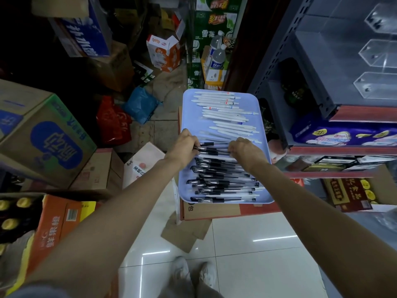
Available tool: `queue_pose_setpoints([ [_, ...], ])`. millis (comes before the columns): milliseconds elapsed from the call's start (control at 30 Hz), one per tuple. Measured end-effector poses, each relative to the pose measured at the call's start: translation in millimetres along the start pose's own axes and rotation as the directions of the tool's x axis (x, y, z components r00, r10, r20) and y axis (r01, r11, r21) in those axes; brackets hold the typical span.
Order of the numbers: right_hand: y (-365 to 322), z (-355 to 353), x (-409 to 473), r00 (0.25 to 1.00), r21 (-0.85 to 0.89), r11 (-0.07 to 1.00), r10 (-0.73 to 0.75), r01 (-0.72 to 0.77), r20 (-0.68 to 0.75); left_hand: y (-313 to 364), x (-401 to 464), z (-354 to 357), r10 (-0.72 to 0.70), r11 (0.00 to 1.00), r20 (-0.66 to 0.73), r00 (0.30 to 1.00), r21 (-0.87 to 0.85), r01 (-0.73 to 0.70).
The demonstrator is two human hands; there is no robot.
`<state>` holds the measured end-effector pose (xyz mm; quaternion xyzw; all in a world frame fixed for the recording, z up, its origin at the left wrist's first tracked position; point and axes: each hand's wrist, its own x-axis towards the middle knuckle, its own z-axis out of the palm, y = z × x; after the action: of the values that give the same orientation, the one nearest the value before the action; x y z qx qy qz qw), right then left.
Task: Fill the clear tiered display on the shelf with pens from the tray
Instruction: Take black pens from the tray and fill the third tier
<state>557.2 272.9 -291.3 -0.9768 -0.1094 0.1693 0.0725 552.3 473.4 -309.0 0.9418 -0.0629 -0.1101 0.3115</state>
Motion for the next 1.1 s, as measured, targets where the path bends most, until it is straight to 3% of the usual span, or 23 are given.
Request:
queue_pose_setpoints([
  [100, 0, 0, -3, 1.0, 0.019, 1.0, -0.013, 0.014, -0.028, 0, 0, 0, -0.04, 0.995, -0.013, 0.999, -0.094, 0.039],
  [167, 2, -5, -9, 0.997, 0.135, 0.991, 0.009, 0.0, -0.07, 5, -3, -7, -0.106, 0.961, -0.074, 0.992, -0.264, 0.083],
  [300, -1, -25, -30, 0.989, 0.408, 0.913, 0.084, -0.026, -0.124, 33, -11, -21, -0.269, 0.681, -0.013, 0.963, -0.71, 0.18],
  [367, -3, -37, -41, 0.985, 0.482, 0.876, 0.087, -0.006, -0.146, 55, -13, -22, -0.253, 0.505, 0.068, 0.965, -0.842, 0.192],
  [433, -3, -51, -52, 0.986, 0.518, 0.855, 0.059, 0.03, -0.153, 79, -12, -25, -0.261, 0.442, 0.071, 0.963, -0.878, 0.185],
  [500, 3, -64, -61, 0.988, 0.548, 0.835, 0.035, 0.053, -0.15, 101, -9, -30, -0.239, 0.449, 0.039, 0.97, -0.881, 0.146],
  [567, 17, -79, -68, 0.981, 0.59, 0.803, 0.03, 0.09, -0.191, 125, -6, -38, -0.169, 0.523, -0.009, 0.986, -0.848, 0.082],
  [633, 39, -99, -72, 0.943, 0.64, 0.753, 0.084, 0.153, -0.323, 152, 0, -44, -0.059, 0.68, -0.083, 0.995, -0.733, -0.021],
  [700, 62, -129, -77, 0.888, 0.698, 0.672, 0.133, 0.245, -0.439, 182, 10, -47, 0.11, 0.85, -0.143, 0.984, -0.5, -0.167],
  [733, 74, -144, -79, 0.875, 0.722, 0.624, 0.123, 0.298, -0.468, 200, 14, -47, 0.189, 0.888, -0.14, 0.972, -0.398, -0.23],
  [867, 132, -192, -86, 0.862, 0.742, 0.534, 0.047, 0.405, -0.505, 275, 38, -37, 0.332, 0.917, -0.091, 0.939, -0.202, -0.344],
  [1000, 205, -228, -76, 0.848, 0.757, 0.468, 0.031, 0.456, -0.53, 337, 74, -13, 0.371, 0.911, -0.192, 0.909, -0.114, -0.396],
  [1100, 255, -250, -69, 0.815, 0.77, 0.401, 0.092, 0.496, -0.572, 372, 95, -3, 0.354, 0.914, -0.361, 0.863, -0.06, -0.401],
])
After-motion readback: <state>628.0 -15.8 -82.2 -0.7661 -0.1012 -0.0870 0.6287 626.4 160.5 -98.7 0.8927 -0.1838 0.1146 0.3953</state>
